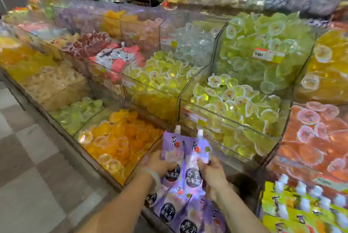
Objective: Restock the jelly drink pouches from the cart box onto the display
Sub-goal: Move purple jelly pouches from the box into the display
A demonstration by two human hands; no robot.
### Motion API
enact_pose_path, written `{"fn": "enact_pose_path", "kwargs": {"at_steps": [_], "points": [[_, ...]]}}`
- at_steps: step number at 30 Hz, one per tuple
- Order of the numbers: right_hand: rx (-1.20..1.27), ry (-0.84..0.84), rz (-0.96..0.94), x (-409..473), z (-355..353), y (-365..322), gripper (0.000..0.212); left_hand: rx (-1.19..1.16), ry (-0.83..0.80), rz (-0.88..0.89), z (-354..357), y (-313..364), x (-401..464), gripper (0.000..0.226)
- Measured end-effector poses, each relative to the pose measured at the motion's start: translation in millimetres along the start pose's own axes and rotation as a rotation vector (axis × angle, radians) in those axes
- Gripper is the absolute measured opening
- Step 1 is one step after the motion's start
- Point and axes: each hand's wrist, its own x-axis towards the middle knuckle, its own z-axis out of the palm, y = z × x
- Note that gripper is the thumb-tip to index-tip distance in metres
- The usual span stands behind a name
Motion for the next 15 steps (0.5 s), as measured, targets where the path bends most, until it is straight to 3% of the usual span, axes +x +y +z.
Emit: {"fn": "enact_pose_path", "kwargs": {"at_steps": [3,7,10,15], "points": [[0.088,0.146,0.054,12.2,7.4,16.5,0.025,0.146,-0.116,-0.071,2.7,-6.7,36.0,0.041],[0.063,0.285,0.044,22.6,13.6,20.4,0.003,0.000,-0.155,-0.148,18.8,-18.4,81.0,0.069],[0.010,0.336,0.021,32.5,10.3,29.9,0.004,-0.018,-0.216,-0.166,24.6,-17.9,88.6,0.043],[0.080,0.323,0.041,39.9,6.4,33.9,0.010,-0.020,-0.200,-0.249,35.4,-14.9,105.2,0.041]]}}
